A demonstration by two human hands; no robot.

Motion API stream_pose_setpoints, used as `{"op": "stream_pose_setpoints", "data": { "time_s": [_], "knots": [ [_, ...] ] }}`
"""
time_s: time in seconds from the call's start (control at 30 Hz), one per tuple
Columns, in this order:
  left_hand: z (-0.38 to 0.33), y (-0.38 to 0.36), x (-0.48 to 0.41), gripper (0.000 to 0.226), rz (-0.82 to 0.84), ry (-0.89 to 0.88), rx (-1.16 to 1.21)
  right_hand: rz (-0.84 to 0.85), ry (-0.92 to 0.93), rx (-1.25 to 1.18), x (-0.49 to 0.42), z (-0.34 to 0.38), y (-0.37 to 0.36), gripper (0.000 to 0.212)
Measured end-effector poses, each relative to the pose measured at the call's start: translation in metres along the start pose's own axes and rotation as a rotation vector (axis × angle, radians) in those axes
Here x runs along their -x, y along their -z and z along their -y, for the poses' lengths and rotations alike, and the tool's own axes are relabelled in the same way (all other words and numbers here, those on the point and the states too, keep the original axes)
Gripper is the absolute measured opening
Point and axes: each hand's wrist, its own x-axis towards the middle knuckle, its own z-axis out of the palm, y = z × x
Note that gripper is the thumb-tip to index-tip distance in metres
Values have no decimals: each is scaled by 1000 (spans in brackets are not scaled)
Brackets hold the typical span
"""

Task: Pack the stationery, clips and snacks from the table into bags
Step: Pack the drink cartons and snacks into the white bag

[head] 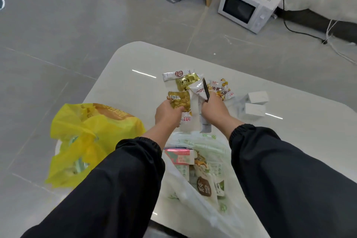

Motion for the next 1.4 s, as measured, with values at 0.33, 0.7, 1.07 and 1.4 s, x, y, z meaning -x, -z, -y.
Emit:
{"op": "stream_pose_setpoints", "data": {
  "time_s": [0.33,0.7,1.07,1.4],
  "knots": [
    [39,-35,80,19,132,125,-30,-14,-6,17,70,-69,5,18],
    [88,-75,125,27,149,125,-249,1,-157,-74,120,-132,-17,20],
    [105,-73,142,38,41,154,-94,158,-210,154,135,-149,-52,14],
    [120,-69,145,40,-46,174,14,167,-375,34,116,-147,-72,25]
  ]
}}
